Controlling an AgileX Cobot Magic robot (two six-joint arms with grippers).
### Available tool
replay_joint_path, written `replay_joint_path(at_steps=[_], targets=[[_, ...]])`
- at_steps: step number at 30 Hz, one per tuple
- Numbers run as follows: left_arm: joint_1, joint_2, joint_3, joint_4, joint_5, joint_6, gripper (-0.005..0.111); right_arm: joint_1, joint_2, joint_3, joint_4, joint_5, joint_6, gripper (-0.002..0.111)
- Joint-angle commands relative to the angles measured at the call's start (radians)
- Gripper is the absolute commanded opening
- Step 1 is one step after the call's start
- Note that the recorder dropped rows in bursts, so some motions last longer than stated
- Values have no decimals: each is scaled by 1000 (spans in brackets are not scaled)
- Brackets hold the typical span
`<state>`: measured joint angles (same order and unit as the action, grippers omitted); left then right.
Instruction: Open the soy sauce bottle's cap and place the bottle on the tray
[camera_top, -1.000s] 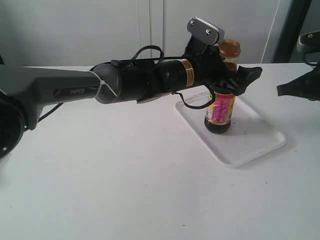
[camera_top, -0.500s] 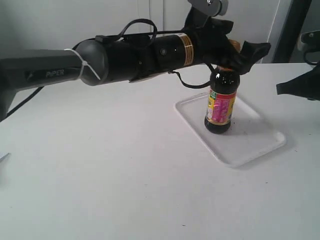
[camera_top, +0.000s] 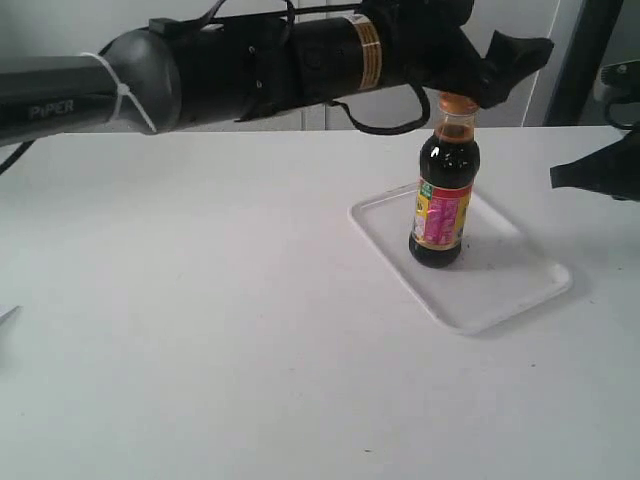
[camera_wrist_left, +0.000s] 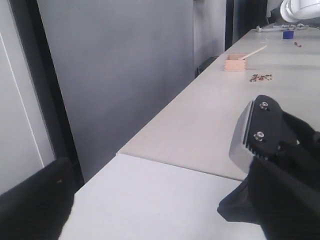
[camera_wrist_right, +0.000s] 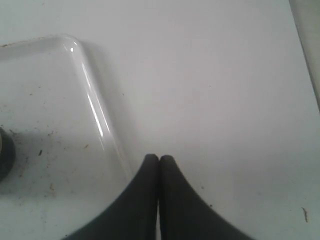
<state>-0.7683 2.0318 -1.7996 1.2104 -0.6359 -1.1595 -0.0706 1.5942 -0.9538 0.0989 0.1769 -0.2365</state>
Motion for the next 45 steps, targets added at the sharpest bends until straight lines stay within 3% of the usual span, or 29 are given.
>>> replay_joint_path(at_steps=[1, 2, 5, 6, 11, 15, 36, 45], targets=[[1, -74, -5, 153, 10, -139, 58, 0, 3, -2, 5, -18, 5, 0], [1, -84, -5, 177, 10, -157, 49, 0, 3, -2, 5, -16, 5, 0], [22, -137, -5, 311, 3, -304, 2, 0, 3, -2, 5, -13, 5, 0], [34, -147, -5, 378, 3, -366, 0, 0, 3, -2, 5, -13, 5, 0], [89, -183, -4, 534, 31, -620, 0, 0, 3, -2, 5, 2, 5, 0], [129, -215, 1, 534, 35, -643, 0, 0, 3, -2, 5, 3, 5, 0], [350, -441, 182, 534, 66, -552, 0, 0, 3, -2, 1, -1, -26, 0], [458, -496, 186, 534, 62, -301, 0, 0, 3, -2, -6, 3, -28, 0]])
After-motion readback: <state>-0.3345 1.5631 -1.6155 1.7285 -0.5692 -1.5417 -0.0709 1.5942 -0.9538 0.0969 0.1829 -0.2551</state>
